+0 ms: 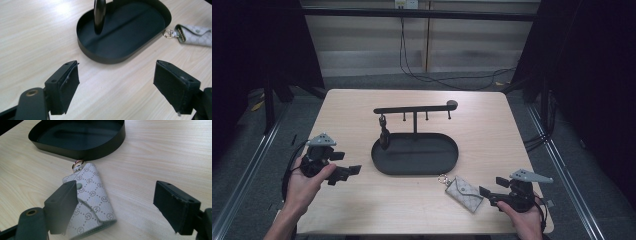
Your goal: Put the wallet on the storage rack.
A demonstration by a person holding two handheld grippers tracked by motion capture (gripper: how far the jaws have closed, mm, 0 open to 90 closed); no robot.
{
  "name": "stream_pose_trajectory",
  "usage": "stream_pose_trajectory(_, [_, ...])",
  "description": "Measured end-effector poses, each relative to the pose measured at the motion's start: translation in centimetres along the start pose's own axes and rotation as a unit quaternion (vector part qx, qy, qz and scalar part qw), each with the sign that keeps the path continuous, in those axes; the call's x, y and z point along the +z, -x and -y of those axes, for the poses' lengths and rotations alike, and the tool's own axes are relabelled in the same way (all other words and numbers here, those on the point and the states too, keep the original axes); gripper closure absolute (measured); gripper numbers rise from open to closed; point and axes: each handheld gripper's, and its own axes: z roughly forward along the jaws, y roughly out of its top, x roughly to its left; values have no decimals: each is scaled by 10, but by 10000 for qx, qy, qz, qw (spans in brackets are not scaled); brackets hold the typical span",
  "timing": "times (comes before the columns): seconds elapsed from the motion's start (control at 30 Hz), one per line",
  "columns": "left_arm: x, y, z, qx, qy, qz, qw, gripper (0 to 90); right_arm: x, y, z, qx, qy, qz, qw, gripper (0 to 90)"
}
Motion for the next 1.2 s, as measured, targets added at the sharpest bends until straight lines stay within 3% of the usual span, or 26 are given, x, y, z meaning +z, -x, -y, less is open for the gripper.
stream_pose_trajectory(0.2, [11,-8,35,-343,94,241,9991,203,0,1,0,68,-12,8,10000,191])
stream_pose_trajectory(0.3, [14,-5,48,-490,87,261,9984,203,1,1,-1,81,-26,7,10000,191])
stream_pose_trajectory(0.37, [15,2,53,-571,115,380,9976,203,1,1,-2,79,-60,9,10000,189])
stream_pose_trajectory(0.4, [14,10,57,-403,167,390,9983,200,1,1,-2,72,-92,3,9999,188])
stream_pose_trajectory(0.6, [18,17,71,-419,231,464,9978,168,0,1,-4,128,-100,-39,9999,161])
stream_pose_trajectory(0.7, [16,18,87,-488,333,366,9976,172,-2,2,-5,118,-98,-44,9999,157])
stream_pose_trajectory(0.8, [15,17,90,-431,362,308,9979,188,-3,2,-5,125,-124,-61,9998,166])
stream_pose_trajectory(0.93, [14,14,93,-384,438,303,9978,188,-2,1,-9,12,-264,-133,9996,199])
stream_pose_trajectory(1.03, [16,14,95,-361,337,367,9981,187,-3,0,-17,-56,-378,-206,9991,197])
stream_pose_trajectory(1.07, [17,14,95,-347,305,362,9983,187,-2,-2,-23,-155,-560,-228,9981,193])
stream_pose_trajectory(1.2, [19,15,95,-268,279,541,9978,187,2,-5,-30,-217,-786,-357,9960,197])
